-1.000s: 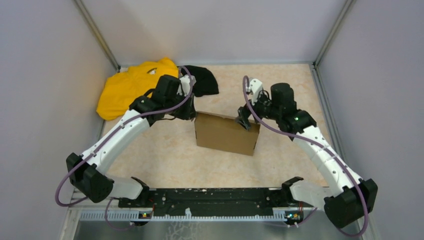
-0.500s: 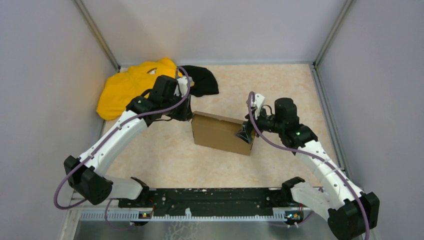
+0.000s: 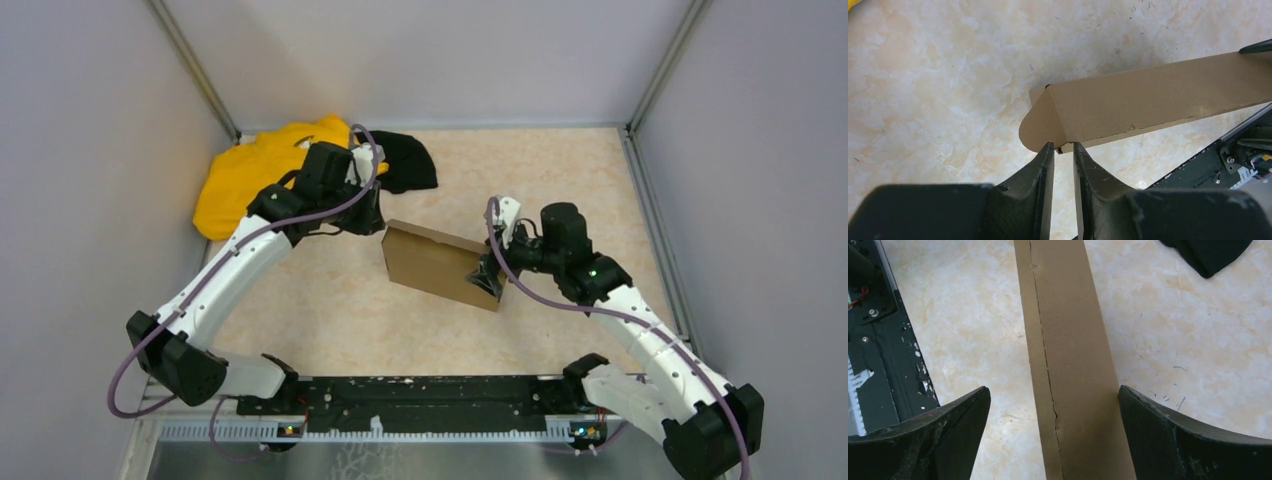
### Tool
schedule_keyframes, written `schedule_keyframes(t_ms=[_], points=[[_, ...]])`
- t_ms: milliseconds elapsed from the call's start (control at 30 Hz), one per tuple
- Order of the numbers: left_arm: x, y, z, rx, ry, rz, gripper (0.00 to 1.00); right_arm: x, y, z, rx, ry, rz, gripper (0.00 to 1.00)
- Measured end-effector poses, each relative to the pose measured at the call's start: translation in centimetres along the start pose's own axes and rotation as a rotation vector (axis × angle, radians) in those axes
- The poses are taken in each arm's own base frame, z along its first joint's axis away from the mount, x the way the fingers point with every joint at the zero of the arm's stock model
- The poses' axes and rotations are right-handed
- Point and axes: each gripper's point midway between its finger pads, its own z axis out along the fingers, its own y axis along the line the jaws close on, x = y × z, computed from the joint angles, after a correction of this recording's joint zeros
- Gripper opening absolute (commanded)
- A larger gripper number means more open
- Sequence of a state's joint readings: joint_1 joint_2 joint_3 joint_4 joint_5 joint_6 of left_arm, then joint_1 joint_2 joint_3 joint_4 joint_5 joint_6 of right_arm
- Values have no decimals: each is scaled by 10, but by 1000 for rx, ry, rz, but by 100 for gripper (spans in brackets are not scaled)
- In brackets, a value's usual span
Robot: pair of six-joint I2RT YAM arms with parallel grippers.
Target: Fold the paper box
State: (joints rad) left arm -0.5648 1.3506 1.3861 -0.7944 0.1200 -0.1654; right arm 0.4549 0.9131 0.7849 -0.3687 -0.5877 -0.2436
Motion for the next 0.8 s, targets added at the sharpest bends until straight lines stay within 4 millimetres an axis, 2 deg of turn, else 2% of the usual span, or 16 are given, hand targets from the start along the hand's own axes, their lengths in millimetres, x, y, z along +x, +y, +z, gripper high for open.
schedule_keyframes(t_ms=[133,300,433,567,700,800], points=[[-1,0,1,-1,5,1,27,5,0,5,9,22,-14,96],[-1,2,2,-5,9,-2,32,7,-7,8,45,35,-34,89],[-4,4,0,-10,2,-4,33,25,-12,12,63,106,3,87],[-7,11,-2,-19,-6,-15,33,37,-14,13,74,153,25,79],[-9,16,-3,-19,-9,-26,33,38,-15,13,78,159,28,72],[-9,16,-3,-2,-10,-26,38,38,-14,13,76,160,29,69]])
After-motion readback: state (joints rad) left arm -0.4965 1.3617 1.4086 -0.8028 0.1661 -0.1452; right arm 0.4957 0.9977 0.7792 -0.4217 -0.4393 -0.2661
